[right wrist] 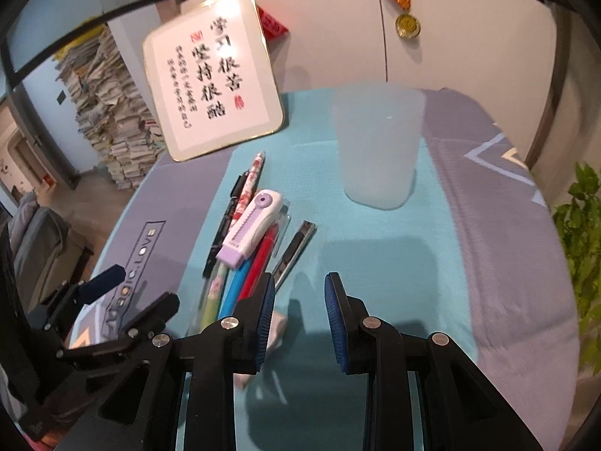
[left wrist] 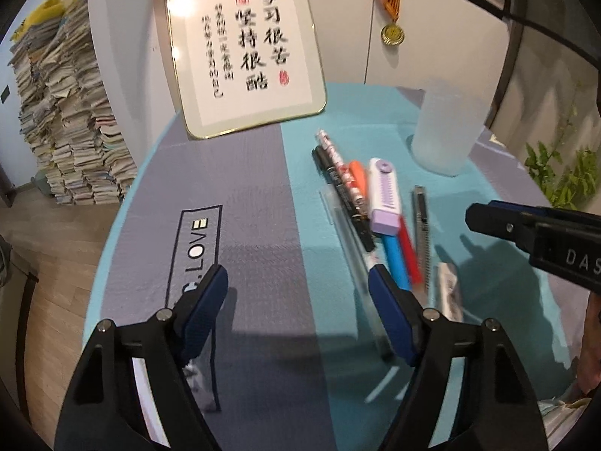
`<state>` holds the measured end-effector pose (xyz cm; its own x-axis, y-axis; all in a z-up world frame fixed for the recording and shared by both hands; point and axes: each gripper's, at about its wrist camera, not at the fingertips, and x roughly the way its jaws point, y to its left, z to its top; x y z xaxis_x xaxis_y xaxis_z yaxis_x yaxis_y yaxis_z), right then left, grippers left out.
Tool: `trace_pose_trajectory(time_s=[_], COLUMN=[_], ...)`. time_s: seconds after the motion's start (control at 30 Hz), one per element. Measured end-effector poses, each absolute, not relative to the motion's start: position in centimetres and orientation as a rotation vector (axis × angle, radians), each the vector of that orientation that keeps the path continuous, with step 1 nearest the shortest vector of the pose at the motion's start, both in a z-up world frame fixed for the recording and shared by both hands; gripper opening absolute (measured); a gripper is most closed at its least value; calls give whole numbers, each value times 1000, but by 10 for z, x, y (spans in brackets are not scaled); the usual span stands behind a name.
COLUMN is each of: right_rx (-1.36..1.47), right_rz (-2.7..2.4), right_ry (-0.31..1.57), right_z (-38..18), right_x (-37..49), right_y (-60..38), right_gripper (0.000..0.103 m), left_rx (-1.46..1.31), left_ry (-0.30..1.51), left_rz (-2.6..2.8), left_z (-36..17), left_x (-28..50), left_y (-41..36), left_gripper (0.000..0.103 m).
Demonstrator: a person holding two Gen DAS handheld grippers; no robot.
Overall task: Organize stationery
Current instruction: 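Move the right tool to the silver metal pen while the left tool approaches the clear pen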
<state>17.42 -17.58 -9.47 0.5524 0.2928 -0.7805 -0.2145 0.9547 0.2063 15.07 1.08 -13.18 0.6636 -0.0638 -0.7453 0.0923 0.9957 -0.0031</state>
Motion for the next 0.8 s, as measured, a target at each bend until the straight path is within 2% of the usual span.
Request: trace_pose_trajectory(time_s=[0.5, 0.57, 0.6, 0.8], right_rx=[100, 101, 101, 151], right_rz=[317, 315, 312, 271], right_ry=[1045, 1051, 1052, 1054], right_z=[-123, -125, -126, -129], right_x=[230, 230, 230, 227], right_y=[-154, -154, -155, -175], right_gripper=[30, 27, 20, 19], left_rx=[57, 60, 62, 74], left_ry=[854, 852, 851, 870], left_rz=[-110, -104, -98, -18], left_z=[-144, -144, -143, -144], left_x=[173, 172, 172, 171], left_y=[7, 7, 8, 21], left_gripper=[76, 76, 76, 75])
